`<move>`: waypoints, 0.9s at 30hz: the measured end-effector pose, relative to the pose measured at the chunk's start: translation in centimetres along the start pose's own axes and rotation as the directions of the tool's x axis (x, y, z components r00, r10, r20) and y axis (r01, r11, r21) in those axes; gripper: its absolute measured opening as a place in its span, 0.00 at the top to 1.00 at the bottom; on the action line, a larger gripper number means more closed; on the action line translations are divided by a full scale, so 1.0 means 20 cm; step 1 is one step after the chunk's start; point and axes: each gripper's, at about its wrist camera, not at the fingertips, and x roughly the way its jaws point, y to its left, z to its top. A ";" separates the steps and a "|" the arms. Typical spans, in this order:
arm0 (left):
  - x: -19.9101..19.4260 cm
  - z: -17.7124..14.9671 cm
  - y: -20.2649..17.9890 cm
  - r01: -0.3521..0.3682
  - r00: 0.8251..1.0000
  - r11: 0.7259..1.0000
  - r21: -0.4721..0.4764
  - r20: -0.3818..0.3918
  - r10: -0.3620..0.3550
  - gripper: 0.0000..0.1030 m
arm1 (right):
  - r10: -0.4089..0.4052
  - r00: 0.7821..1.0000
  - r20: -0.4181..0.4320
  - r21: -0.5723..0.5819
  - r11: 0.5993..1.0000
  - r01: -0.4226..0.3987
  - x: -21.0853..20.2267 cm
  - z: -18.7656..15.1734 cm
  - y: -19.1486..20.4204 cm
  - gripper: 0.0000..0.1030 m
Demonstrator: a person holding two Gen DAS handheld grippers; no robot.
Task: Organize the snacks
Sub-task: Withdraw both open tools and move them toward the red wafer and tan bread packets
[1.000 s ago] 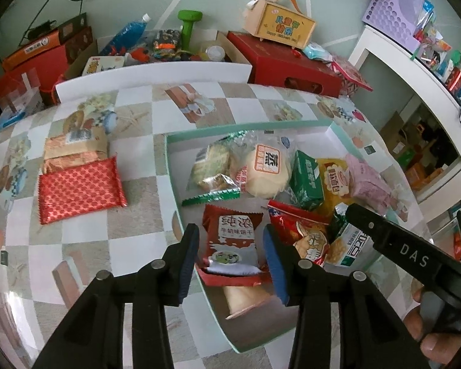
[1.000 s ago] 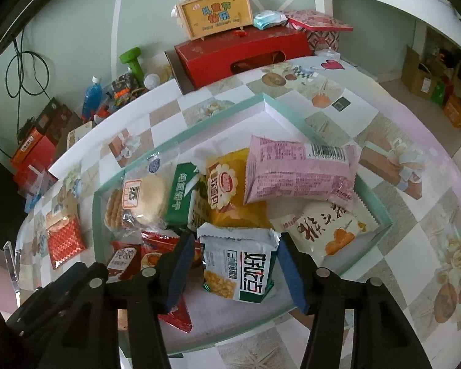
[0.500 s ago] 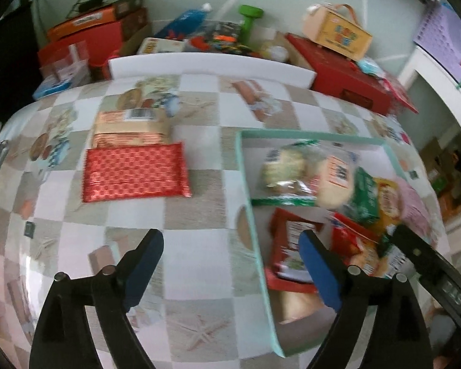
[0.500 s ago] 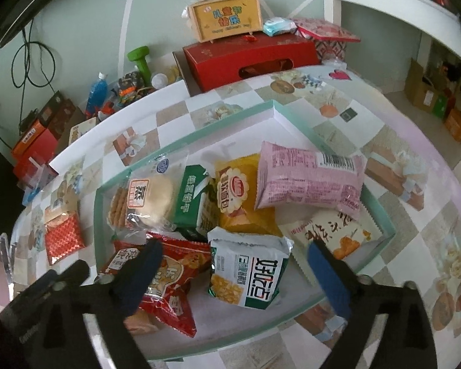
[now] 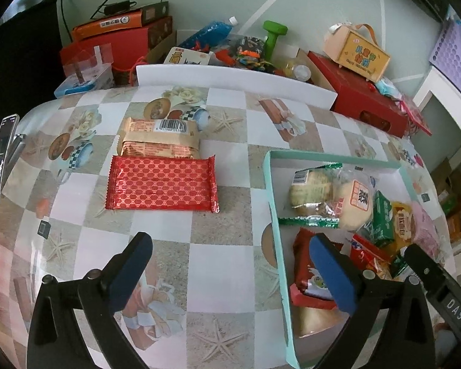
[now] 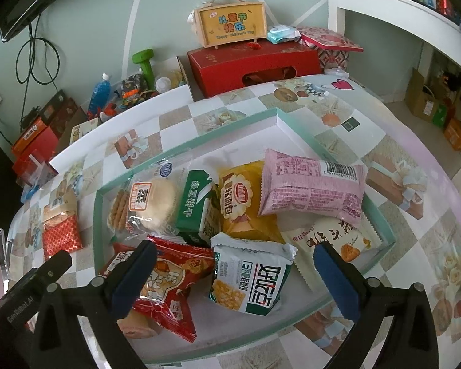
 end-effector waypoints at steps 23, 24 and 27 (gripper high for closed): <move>-0.08 0.11 0.17 0.105 0.991 0.992 -0.074 0.088 -0.098 0.01 | 0.157 0.984 0.087 -0.034 0.987 -0.155 -0.03 0.01 0.17 0.00; -0.09 0.12 0.20 0.088 0.991 0.993 -0.082 0.103 -0.080 0.01 | 0.163 0.982 0.094 -0.039 0.986 -0.160 -0.03 0.00 0.19 0.00; -0.11 0.14 0.31 0.064 0.991 0.990 -0.126 0.127 -0.048 0.01 | 0.201 0.971 0.133 -0.055 0.979 -0.195 -0.07 0.00 0.24 0.00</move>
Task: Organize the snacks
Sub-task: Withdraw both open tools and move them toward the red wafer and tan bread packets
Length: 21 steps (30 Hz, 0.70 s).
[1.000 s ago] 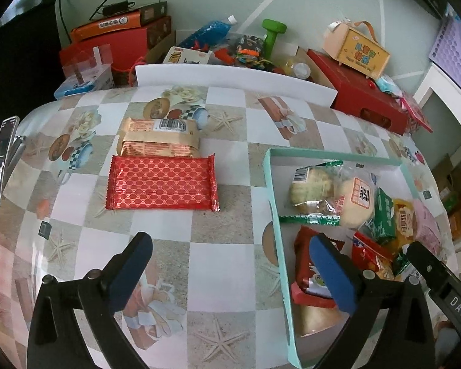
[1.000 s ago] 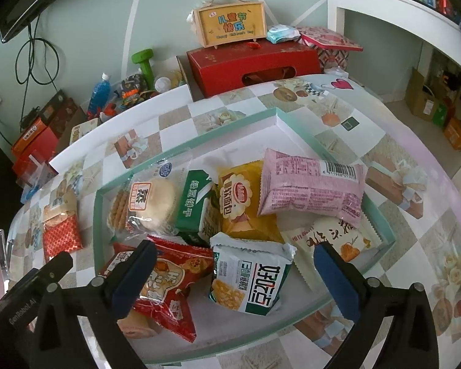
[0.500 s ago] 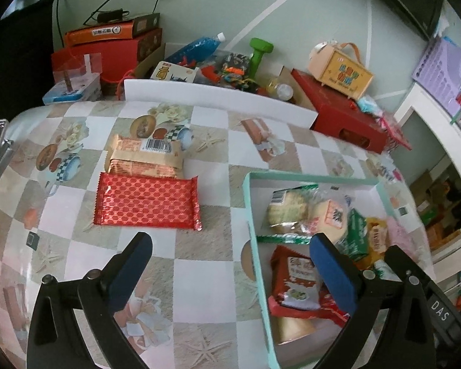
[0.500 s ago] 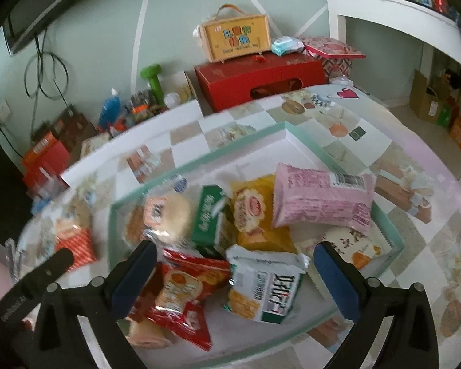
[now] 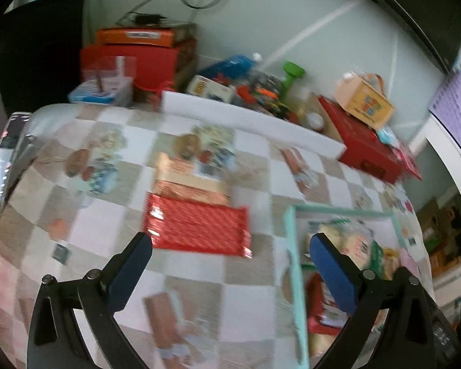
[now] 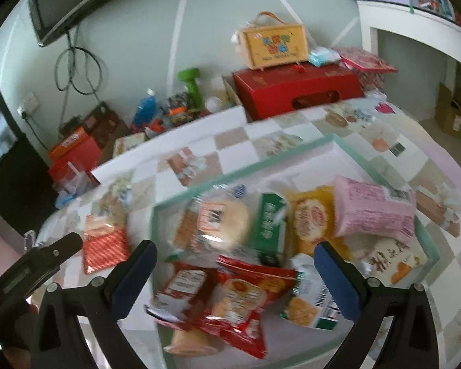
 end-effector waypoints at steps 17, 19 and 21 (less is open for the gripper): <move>0.06 0.12 0.40 -0.141 0.989 0.985 -0.098 -0.058 0.136 0.01 | 0.066 0.994 -0.089 -0.206 0.975 -0.083 0.17 -0.05 0.44 0.00; 0.10 0.11 0.40 -0.145 0.987 0.984 -0.101 -0.079 0.137 0.01 | 0.052 0.993 -0.106 -0.213 0.974 -0.073 0.21 -0.05 0.47 0.00; 0.13 0.11 0.41 -0.138 0.987 0.985 -0.105 -0.101 0.128 0.01 | 0.038 0.992 -0.120 -0.216 0.974 -0.064 0.24 -0.05 0.48 0.00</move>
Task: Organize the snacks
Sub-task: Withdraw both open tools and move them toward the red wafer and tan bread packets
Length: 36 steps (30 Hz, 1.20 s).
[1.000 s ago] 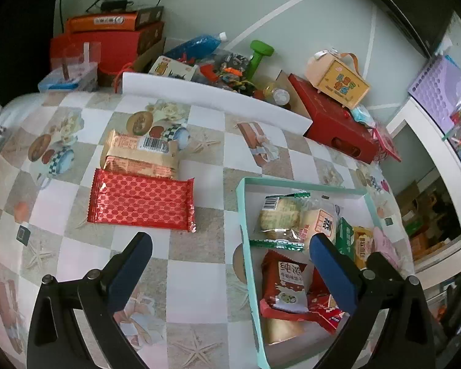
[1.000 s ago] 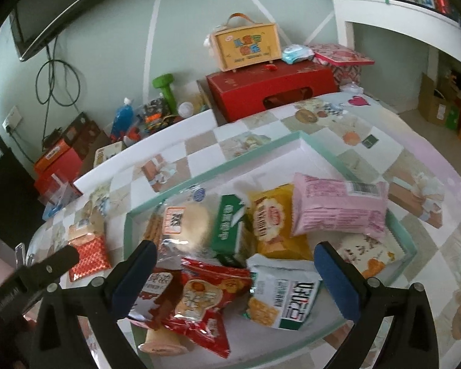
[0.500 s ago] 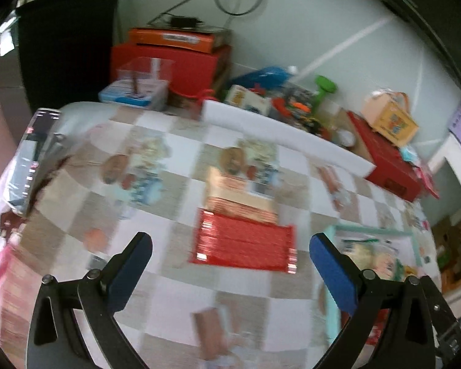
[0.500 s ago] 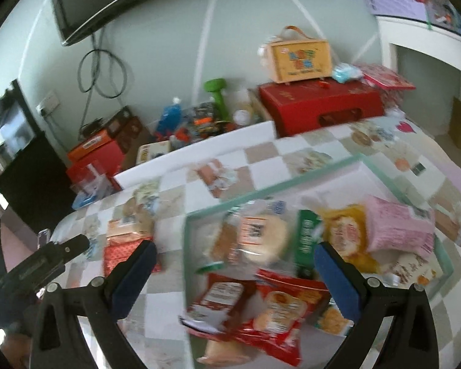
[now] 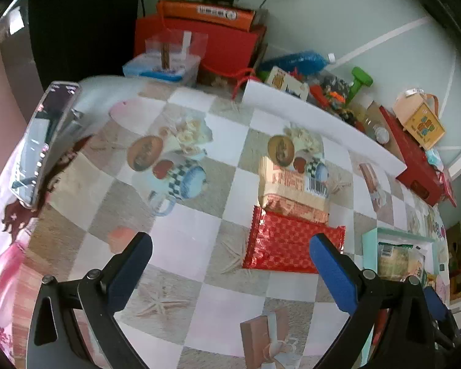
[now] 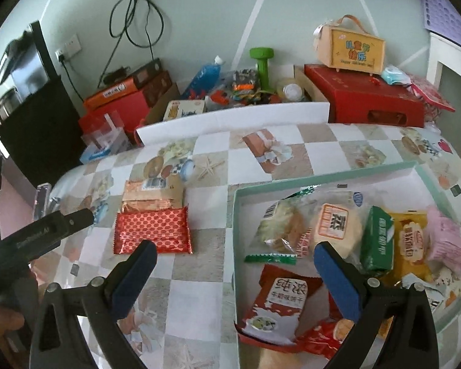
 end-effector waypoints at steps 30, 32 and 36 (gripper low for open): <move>0.45 0.08 -0.41 -0.106 0.978 0.986 0.127 -0.164 0.127 0.01 | -0.079 0.997 -0.009 0.045 0.996 0.079 0.15 0.15 -0.12 0.00; 0.45 0.06 -0.41 -0.108 0.977 0.984 0.139 -0.169 0.131 0.01 | -0.079 0.997 -0.010 0.054 0.995 0.079 0.14 0.15 -0.13 0.00; 0.41 0.02 -0.37 -0.110 0.975 0.982 0.154 -0.177 0.137 0.01 | -0.081 0.997 -0.014 0.063 0.995 0.082 0.13 0.15 -0.15 0.00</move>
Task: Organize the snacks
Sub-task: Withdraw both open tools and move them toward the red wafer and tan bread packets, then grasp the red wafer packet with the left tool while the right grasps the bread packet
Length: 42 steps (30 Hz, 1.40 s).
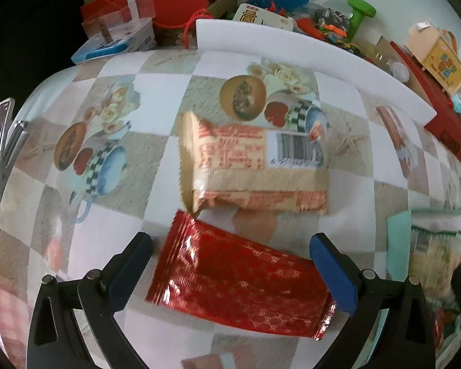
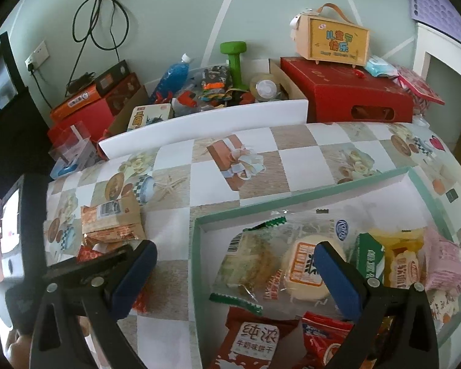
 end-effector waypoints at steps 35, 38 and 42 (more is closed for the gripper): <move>-0.06 -0.20 0.12 -0.117 0.993 0.990 0.075 0.001 0.118 0.01 | 0.022 0.999 -0.043 0.006 1.000 -0.021 -0.01 -0.04 -0.02 0.00; -0.07 -0.22 0.20 -0.108 0.994 0.993 0.048 -0.014 0.109 0.01 | 0.027 0.999 -0.045 0.003 1.000 -0.027 -0.01 -0.04 -0.02 0.00; -0.06 -0.25 0.34 -0.062 0.998 0.997 -0.036 -0.027 0.061 0.01 | 0.034 0.998 -0.049 -0.015 0.999 -0.035 -0.01 -0.05 0.01 0.00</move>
